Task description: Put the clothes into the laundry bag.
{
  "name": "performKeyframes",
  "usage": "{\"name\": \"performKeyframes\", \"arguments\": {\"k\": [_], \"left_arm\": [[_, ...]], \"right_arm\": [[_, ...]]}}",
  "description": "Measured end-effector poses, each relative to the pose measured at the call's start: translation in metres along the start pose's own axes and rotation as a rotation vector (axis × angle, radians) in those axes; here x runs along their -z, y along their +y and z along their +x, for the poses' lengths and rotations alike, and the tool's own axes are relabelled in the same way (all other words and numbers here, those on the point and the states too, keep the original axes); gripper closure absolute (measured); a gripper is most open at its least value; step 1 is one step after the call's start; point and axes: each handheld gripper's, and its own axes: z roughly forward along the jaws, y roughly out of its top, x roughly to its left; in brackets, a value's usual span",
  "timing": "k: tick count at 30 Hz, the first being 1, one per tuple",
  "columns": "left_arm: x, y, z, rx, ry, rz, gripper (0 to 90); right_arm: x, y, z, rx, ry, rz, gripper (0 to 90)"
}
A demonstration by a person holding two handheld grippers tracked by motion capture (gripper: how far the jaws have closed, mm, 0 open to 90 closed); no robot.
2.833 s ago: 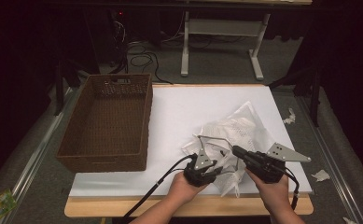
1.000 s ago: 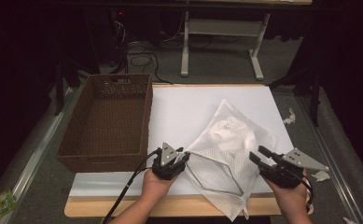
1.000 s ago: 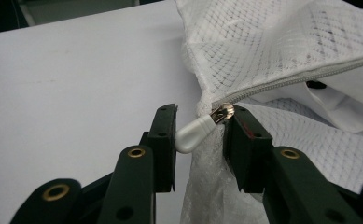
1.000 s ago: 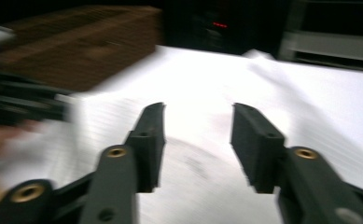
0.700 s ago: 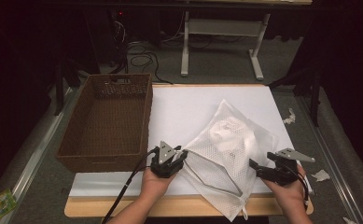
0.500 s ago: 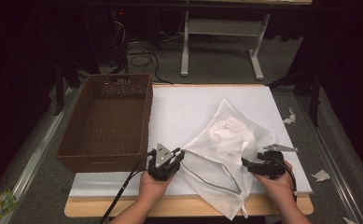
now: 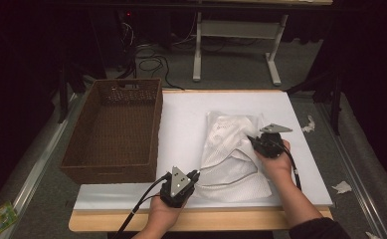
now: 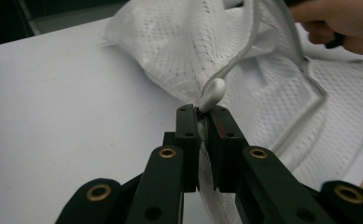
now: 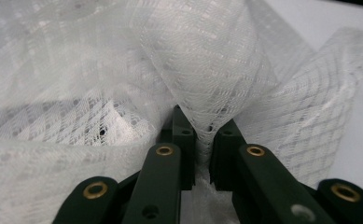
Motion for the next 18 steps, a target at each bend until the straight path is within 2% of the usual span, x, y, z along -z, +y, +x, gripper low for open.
{"name": "performKeyframes", "arguments": {"k": [2, 4, 8, 11, 14, 18], "left_arm": [[-0.004, -0.002, 0.001, -0.001, 0.008, 0.011, 82.0], [-0.006, -0.003, 0.002, 0.002, 0.012, 0.02, 81.0], [-0.006, -0.002, 0.005, -0.001, 0.021, 0.021, 75.3], [-0.004, 0.001, 0.009, 0.014, 0.025, 0.009, 68.5], [-0.003, 0.002, 0.013, 0.031, 0.033, -0.003, 57.3], [-0.002, 0.006, 0.018, 0.049, 0.027, -0.004, 43.3]], "right_arm": [[-0.008, 0.004, -0.001, 0.007, -0.005, -0.011, 83.4], [-0.012, 0.003, -0.003, 0.024, -0.008, 0.012, 81.8], [-0.001, -0.001, -0.004, 0.013, -0.007, 0.011, 73.2], [0.009, -0.005, -0.004, 0.013, -0.008, 0.011, 66.7], [0.017, -0.01, -0.004, 0.007, -0.015, -0.002, 59.0], [0.029, -0.012, -0.008, -0.001, -0.013, -0.026, 55.2]]}}
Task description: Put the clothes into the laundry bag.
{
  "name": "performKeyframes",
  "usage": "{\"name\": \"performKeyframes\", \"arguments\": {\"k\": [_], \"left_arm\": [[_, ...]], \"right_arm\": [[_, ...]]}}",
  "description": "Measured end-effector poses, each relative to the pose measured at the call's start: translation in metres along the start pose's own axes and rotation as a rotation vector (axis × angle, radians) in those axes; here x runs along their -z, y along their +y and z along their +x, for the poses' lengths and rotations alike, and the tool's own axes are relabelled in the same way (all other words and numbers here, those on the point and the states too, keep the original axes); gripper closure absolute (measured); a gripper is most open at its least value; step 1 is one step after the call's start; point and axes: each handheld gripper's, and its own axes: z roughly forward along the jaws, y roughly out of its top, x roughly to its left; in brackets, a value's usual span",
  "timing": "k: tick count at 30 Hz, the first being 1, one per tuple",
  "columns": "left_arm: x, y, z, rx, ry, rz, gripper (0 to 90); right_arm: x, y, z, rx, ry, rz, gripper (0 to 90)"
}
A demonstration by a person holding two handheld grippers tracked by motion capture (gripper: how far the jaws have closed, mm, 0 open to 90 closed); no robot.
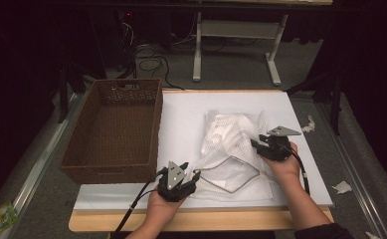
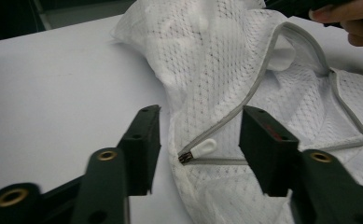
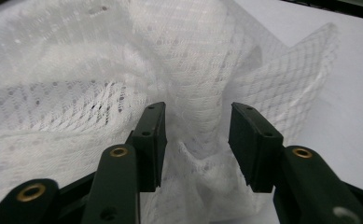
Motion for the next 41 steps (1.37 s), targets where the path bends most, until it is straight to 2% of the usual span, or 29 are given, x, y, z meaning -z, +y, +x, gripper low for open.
{"name": "performKeyframes", "arguments": {"k": [4, 7, 9, 12, 15, 18, 22, 24, 27, 30, 32, 35, 37, 41], "left_arm": [[-0.001, 0.006, 0.001, 0.013, -0.024, -0.015, 35.0], [-0.004, 0.009, 0.0, -0.008, -0.039, -0.005, 27.1], [-0.005, 0.01, 0.0, -0.015, -0.041, 0.005, 21.8], [-0.006, 0.012, 0.003, -0.002, -0.049, 0.011, 15.7], [-0.004, 0.015, 0.005, 0.01, -0.052, 0.006, 13.5], [0.007, 0.018, 0.006, 0.008, -0.076, 0.005, 8.8], [0.036, 0.011, 0.003, -0.032, -0.062, -0.045, 9.4], [0.038, 0.008, 0.002, -0.031, -0.072, -0.023, 7.8], [0.032, 0.008, 0.003, 0.004, -0.082, -0.001, 2.3], [0.028, 0.006, 0.001, -0.009, -0.085, 0.021, 0.0], [0.028, 0.005, 0.0, -0.019, -0.084, 0.03, 0.0], [0.03, 0.004, 0.001, -0.004, -0.076, 0.022, 0.0], [0.031, 0.004, 0.001, -0.012, -0.065, 0.014, 0.5], [0.036, 0.003, 0.002, -0.023, -0.057, 0.011, 0.5]], "right_arm": [[0.012, -0.003, -0.001, -0.023, 0.005, -0.027, 47.0], [0.022, -0.006, -0.001, -0.02, 0.005, -0.055, 35.9], [0.031, -0.008, 0.0, -0.022, -0.008, -0.073, 32.9], [0.046, -0.011, 0.001, -0.034, -0.008, -0.095, 25.5], [0.065, -0.018, 0.004, -0.023, -0.012, -0.125, 18.3], [0.087, -0.027, 0.007, -0.028, -0.018, -0.159, 14.7], [0.115, -0.044, 0.013, -0.062, -0.04, -0.183, 12.5], [0.125, -0.057, 0.018, -0.045, -0.027, -0.183, 11.1], [0.128, -0.069, 0.02, -0.04, -0.012, -0.152, 10.4], [0.129, -0.067, 0.019, -0.06, -0.031, -0.173, 10.1], [0.131, -0.065, 0.019, -0.054, -0.034, -0.195, 10.0], [0.132, -0.066, 0.018, -0.047, -0.033, -0.201, 10.1], [0.132, -0.066, 0.018, -0.064, -0.032, -0.194, 10.2], [0.128, -0.063, 0.018, -0.066, -0.028, -0.198, 10.2]]}}
